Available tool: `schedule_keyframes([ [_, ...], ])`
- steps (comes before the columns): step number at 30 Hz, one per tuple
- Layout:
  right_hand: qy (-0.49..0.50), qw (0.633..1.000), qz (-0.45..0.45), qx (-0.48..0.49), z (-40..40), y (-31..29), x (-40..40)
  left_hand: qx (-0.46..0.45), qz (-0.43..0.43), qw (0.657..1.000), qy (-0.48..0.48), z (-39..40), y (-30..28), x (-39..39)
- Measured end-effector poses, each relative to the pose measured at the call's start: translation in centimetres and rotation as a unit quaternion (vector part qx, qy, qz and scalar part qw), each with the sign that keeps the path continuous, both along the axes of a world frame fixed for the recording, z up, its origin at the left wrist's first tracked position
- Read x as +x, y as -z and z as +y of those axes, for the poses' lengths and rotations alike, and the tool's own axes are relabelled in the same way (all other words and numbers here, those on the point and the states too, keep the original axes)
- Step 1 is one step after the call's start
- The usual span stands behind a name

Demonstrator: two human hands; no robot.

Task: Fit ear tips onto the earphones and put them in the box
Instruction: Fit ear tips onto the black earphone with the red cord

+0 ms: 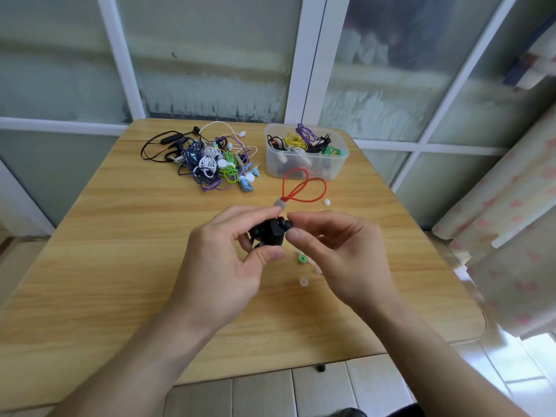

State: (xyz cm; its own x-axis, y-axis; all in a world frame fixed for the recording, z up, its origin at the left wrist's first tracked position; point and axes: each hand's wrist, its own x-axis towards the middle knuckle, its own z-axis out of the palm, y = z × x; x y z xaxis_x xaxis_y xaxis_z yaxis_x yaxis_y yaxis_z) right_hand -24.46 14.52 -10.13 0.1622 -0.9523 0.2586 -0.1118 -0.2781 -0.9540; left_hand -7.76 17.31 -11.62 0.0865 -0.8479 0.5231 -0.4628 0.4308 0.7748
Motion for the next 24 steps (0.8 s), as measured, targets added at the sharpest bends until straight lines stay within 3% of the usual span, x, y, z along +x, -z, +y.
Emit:
schedule_keyframes([
  [7,0.008,0.992,0.076,-0.096,-0.33,0.48,-0.32,0.043,0.084,0.994,0.055,0.06,-0.03,-0.05],
  [16,-0.010,0.996,0.078,-0.031,-0.24,0.32,-0.19,0.040,0.089,0.994,0.053,0.09,-0.12,0.15],
  [24,-0.031,0.998,0.043,-0.034,-0.25,0.07,-0.60,0.036,0.084,0.994,0.058,0.02,-0.05,0.09],
])
